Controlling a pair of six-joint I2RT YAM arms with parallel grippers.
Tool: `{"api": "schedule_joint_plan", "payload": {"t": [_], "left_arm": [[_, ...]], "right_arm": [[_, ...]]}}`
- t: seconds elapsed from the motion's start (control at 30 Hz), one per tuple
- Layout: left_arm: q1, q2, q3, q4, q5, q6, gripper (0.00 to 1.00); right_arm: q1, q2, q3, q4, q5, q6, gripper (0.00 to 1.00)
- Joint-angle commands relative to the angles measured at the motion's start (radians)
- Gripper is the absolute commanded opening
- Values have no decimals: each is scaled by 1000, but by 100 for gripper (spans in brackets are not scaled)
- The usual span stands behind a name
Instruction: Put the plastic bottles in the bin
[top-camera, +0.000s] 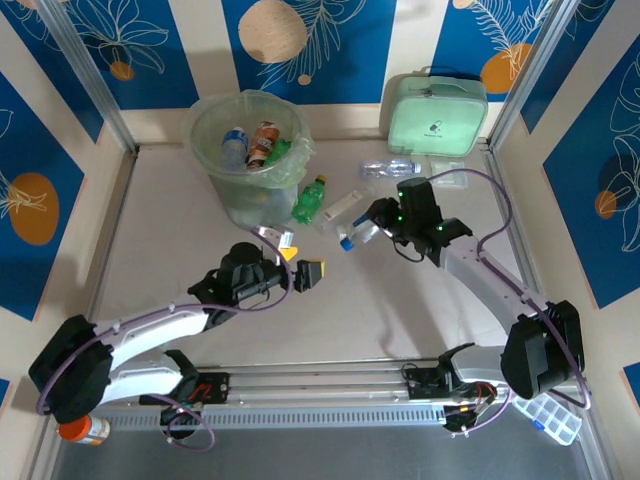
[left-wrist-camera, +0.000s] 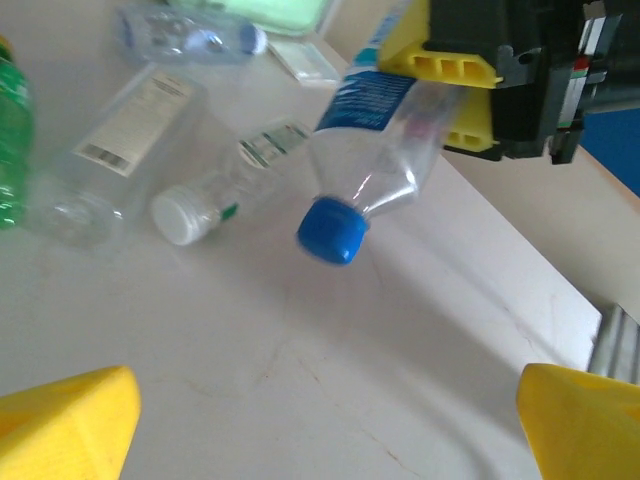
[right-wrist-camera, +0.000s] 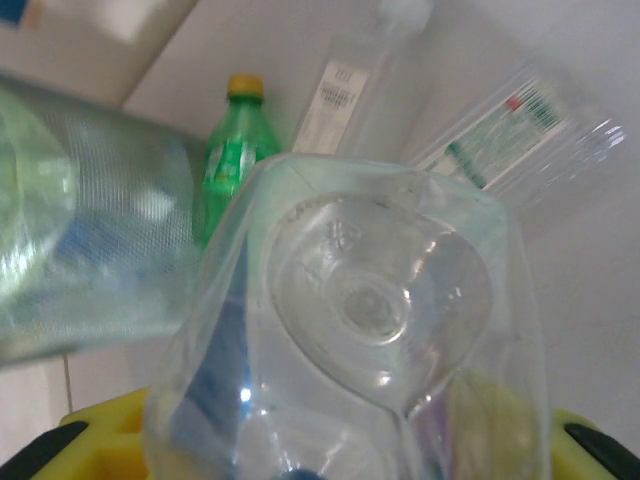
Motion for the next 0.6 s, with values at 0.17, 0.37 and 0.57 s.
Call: {"api": "schedule_joint_plan", "payload": {"t": [0.17, 0.37, 0.57], "left_arm": [[-5, 188, 98, 79, 173, 20, 99], [-5, 228, 99, 94, 145, 64, 100], [-5, 202, 98, 29, 37, 98, 100]], "right_arm": [[122, 65, -9, 139, -99, -179, 41], [164, 106, -21, 184, -156, -172, 41], [188, 111, -9, 201, -221, -196, 41]]}}
